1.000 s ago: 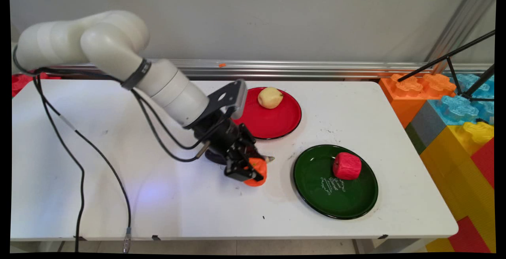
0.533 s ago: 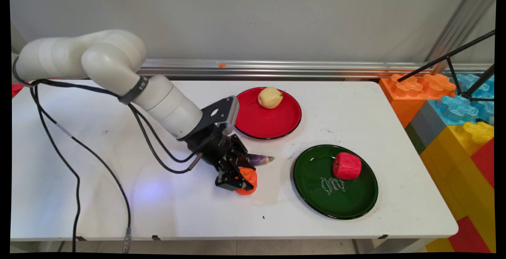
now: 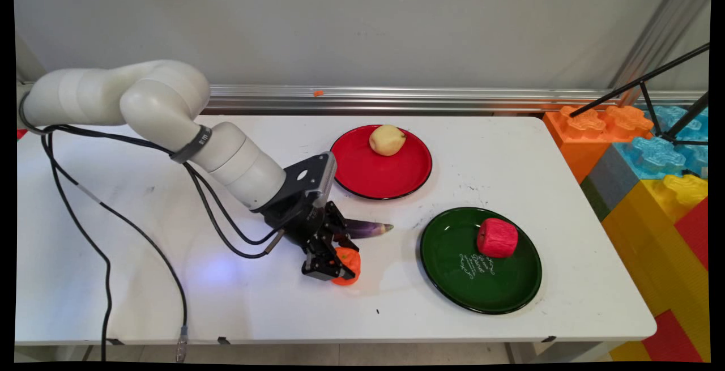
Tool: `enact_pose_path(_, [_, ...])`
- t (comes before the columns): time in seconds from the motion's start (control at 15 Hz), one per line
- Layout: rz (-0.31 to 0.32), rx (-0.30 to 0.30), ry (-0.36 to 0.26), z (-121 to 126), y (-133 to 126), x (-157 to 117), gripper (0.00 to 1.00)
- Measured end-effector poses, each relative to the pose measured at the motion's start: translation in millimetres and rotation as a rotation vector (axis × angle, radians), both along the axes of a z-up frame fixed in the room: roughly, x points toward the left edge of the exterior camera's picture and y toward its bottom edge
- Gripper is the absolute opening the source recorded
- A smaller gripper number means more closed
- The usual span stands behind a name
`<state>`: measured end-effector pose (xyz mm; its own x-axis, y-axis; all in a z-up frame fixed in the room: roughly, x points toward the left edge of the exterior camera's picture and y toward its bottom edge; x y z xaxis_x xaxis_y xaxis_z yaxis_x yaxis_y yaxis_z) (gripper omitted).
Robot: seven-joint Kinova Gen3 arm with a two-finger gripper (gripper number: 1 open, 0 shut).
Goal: Place the picked object on the table
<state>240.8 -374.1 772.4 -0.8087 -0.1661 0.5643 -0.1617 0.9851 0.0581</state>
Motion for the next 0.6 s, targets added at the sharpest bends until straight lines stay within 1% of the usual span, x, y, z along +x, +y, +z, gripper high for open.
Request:
enact_pose_path(0.27, [-0.004,-0.007,-0.005,-6.2,-0.1,1.7,0.00])
enact_pose_path(0.33, [-0.005,-0.009,-0.004,-6.7,-0.2,1.6,1.00])
enact_pose_path(0.6, [-0.001,-0.018,0.000,-5.0,-2.7,0.5,1.00])
